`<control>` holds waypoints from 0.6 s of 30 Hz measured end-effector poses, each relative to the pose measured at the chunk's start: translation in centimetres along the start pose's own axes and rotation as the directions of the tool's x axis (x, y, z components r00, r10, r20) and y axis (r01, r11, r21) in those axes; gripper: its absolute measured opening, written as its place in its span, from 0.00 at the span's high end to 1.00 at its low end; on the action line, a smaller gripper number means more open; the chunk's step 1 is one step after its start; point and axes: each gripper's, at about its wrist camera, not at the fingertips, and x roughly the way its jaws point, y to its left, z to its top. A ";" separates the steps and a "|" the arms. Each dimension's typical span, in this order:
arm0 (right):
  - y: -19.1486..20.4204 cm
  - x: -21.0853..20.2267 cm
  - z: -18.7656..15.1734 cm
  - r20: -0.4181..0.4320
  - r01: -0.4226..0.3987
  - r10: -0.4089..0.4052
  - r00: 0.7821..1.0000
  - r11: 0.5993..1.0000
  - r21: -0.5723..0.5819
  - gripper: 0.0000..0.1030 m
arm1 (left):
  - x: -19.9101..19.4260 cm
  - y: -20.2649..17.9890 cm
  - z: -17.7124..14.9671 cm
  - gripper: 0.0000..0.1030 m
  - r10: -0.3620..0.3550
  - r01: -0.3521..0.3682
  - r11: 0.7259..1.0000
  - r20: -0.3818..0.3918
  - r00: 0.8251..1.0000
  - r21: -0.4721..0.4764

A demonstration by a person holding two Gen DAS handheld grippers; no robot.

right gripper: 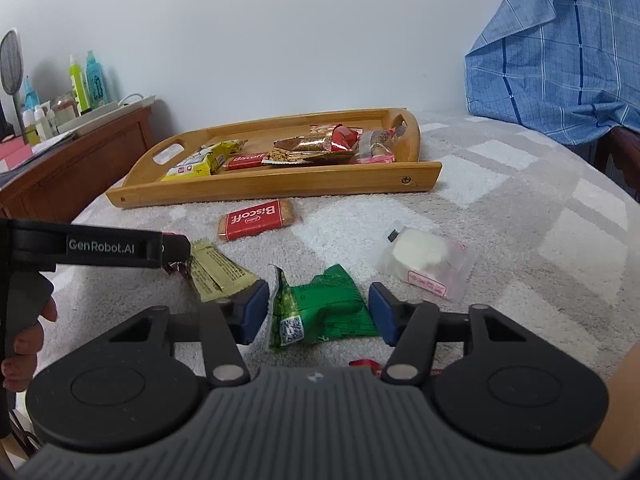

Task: Organize snacks
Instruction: 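Grasp the red chocolate bar with the left tool while the right tool grasps the green packet, then carry the red bar and green packet over the wooden tray and lower them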

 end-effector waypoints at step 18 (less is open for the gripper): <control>0.3 -0.5 1.0 0.068 -0.068 0.065 0.996 0.997 0.035 0.57 | -2.1 0.3 0.9 0.38 0.035 -0.034 0.999 0.023 0.999 -0.036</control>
